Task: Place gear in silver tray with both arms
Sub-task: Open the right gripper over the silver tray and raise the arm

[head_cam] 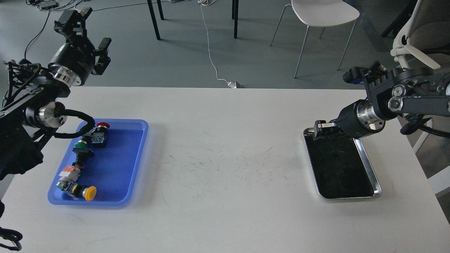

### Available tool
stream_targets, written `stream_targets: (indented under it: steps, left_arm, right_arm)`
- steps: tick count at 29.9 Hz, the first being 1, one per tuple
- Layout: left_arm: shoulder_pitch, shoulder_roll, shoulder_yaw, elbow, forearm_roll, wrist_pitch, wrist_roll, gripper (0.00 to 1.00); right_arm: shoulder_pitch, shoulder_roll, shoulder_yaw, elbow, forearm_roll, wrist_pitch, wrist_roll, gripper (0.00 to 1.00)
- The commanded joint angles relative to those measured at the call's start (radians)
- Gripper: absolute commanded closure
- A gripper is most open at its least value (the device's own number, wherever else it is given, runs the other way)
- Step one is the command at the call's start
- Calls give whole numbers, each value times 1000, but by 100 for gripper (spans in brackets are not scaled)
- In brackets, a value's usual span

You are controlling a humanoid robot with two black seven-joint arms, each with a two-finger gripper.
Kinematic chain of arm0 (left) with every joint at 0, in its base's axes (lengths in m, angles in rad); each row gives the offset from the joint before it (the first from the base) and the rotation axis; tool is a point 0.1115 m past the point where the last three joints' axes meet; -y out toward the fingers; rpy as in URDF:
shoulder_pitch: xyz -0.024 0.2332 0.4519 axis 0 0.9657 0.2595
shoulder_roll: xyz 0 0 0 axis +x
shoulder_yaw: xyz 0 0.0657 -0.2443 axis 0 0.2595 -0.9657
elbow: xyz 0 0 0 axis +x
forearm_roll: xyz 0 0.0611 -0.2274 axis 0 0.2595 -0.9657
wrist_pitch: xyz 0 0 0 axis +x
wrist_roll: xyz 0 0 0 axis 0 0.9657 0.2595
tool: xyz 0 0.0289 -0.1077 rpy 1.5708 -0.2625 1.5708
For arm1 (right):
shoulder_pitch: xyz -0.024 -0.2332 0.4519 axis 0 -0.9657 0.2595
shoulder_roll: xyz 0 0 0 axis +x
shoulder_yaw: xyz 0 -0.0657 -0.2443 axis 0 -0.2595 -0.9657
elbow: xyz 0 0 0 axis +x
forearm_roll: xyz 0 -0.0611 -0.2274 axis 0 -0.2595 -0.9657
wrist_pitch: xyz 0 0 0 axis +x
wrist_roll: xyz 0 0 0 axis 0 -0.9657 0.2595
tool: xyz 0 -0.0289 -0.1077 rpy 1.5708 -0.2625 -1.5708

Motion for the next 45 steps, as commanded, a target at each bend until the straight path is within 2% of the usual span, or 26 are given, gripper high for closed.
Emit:
stream_targets:
  steps: [1,8,13,15,16,17,18,19,20,21,22,30,34,39,43,45]
  left_arm:
    - [-2,-10,0,0,0,5,1,7]
    - [-3,-10,2,0,1,5,1,7]
    - [-3,-8,2,-2,1,5,1,7]
    - [-3,-7,2,0,1,5,1,7]
    - [-3,-7,2,-2,1,5,1,7]
    - [-3,-5,2,0,1,5,1,7]
    - [-3,-4,2,-2,1,5,1,7]
    - [-3,-4,2,0,1,5,1,7]
    - [-3,-2,2,-2,1,5,1,7]
    - [-3,-1,2,-2,1,5,1,7]
    - [-3,-1,2,-2,1,5,1,7]
    - [-2,-8,5,0,3,7,3,7]
    - [-3,-10,8,0,3,17,4,7]
    - [-6,-11,2,30,3,24,10,7]
    - [-25,-80,8,144,9,11,18,7]
    - [-45,-122,14,214,14,4,26,7]
  right_arm:
    - [-98,-51,5,-15,-101,-40,0,98]
    - [-254,13,13,-63,-112,-163,0,98]
    - [-311,47,38,-89,-112,-172,0,98]
    - [-314,56,38,-92,-113,-174,-2,94]
    - [-317,56,38,-92,-113,-174,-2,89]
    - [-321,59,38,-94,-113,-175,-3,75]
    - [-322,64,38,-95,-113,-180,-5,56]
    - [-321,64,39,-100,-107,-181,-6,33]
    - [-315,62,42,-103,-98,-180,-8,15]
    - [-308,58,51,-103,-95,-177,-9,9]
    - [-304,50,68,-100,-93,-171,-9,6]
    - [-187,-101,195,-17,-66,-158,-3,3]
    - [-172,-229,371,-25,0,-164,-2,3]
    - [-280,-301,687,-112,156,-160,-2,3]
    - [-414,-286,888,-225,368,-175,6,3]
    - [-492,-261,997,-288,485,-177,35,4]
